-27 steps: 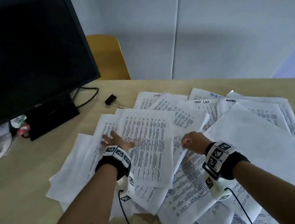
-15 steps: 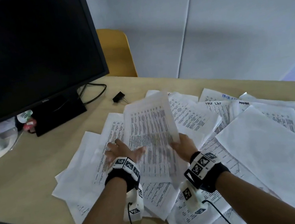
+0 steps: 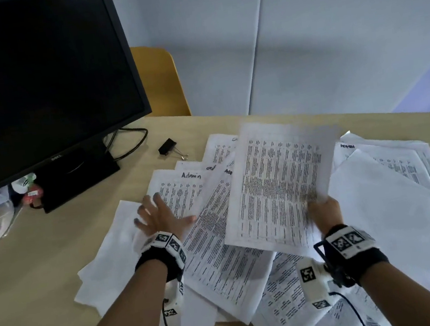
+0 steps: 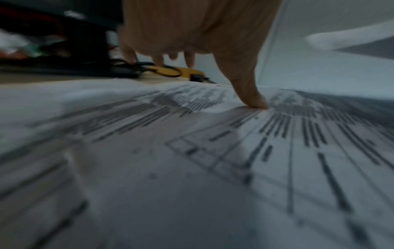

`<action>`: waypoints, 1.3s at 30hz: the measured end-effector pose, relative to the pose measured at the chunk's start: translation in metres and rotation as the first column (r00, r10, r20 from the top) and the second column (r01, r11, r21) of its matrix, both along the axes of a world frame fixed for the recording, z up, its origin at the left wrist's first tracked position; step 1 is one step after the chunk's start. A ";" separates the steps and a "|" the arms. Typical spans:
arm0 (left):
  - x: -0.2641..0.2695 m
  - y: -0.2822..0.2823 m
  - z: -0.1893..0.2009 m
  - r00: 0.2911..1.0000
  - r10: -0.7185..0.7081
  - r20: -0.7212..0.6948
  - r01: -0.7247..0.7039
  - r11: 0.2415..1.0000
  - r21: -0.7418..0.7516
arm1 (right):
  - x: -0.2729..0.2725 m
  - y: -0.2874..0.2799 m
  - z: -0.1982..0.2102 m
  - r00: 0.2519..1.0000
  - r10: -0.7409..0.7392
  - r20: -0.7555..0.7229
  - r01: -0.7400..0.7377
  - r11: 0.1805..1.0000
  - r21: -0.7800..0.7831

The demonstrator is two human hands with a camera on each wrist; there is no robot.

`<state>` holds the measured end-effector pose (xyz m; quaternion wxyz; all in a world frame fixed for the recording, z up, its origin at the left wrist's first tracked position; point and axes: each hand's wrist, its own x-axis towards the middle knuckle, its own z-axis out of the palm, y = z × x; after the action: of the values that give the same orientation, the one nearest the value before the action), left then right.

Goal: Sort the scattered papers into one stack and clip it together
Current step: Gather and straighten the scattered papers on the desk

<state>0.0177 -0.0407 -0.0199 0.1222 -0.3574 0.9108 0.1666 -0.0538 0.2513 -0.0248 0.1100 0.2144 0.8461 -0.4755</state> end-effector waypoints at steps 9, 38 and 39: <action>-0.026 0.023 0.002 0.967 -0.070 -0.244 0.163 0.910 0.383 | 0.026 -0.028 -0.002 0.995 -0.099 0.031 0.103 0.974 -0.200; -0.002 -0.054 -0.020 0.915 0.321 -0.245 -0.058 0.705 0.707 | 0.061 -0.106 0.007 0.980 0.187 0.073 -0.133 0.878 -0.461; -0.003 -0.054 -0.020 0.909 0.363 -0.203 -0.095 0.658 0.747 | 0.064 -0.113 0.008 0.972 0.233 0.025 -0.201 0.885 -0.421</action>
<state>0.0147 -0.0946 -0.0398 0.0737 -0.3599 0.7241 0.5837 0.0098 0.1379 -0.0164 0.2372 0.1079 0.7395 -0.6206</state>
